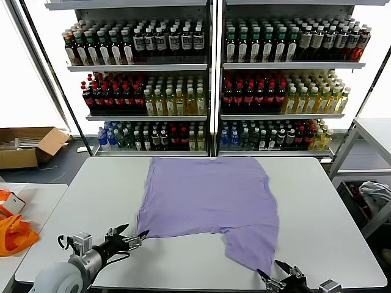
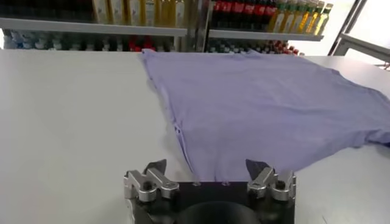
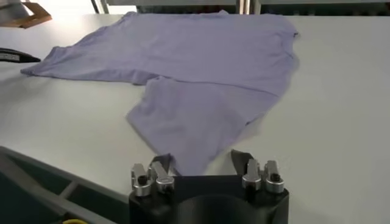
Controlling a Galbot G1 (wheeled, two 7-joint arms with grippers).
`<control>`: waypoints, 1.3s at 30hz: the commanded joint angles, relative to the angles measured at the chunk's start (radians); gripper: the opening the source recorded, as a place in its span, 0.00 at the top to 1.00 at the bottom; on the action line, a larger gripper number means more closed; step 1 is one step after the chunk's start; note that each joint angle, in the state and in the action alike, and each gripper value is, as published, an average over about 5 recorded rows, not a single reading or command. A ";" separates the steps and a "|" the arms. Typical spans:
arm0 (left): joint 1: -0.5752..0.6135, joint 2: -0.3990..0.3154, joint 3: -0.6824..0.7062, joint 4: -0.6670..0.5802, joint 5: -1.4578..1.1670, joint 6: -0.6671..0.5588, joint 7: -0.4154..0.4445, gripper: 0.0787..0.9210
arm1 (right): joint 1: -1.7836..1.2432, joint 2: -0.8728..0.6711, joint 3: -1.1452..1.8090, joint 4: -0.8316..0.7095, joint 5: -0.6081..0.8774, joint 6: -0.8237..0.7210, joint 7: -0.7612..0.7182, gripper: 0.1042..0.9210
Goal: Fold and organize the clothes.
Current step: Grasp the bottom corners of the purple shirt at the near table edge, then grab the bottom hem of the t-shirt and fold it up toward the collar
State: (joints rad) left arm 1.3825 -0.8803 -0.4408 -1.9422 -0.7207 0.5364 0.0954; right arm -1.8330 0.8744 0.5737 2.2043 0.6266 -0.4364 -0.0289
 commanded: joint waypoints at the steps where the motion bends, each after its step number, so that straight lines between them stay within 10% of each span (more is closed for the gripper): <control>1: -0.028 0.001 0.031 0.021 0.005 0.003 0.005 0.43 | 0.061 0.017 -0.062 -0.014 -0.002 -0.018 0.025 0.58; 12: 0.002 0.000 0.036 0.027 0.017 -0.026 0.014 0.81 | 0.093 0.015 -0.063 -0.019 0.016 0.001 0.014 0.96; 18: 0.025 -0.009 0.033 0.014 0.032 -0.065 0.006 0.98 | 0.071 0.018 -0.038 -0.009 0.027 0.057 -0.025 1.00; 39: 0.297 0.013 -0.157 -0.265 -0.023 -0.082 -0.086 0.99 | -0.267 0.107 0.158 0.168 -0.035 0.183 -0.186 1.00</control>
State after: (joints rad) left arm 1.5640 -0.8677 -0.5327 -2.0934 -0.6930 0.4611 0.0477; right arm -1.9716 0.9390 0.6638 2.3054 0.6189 -0.2880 -0.1712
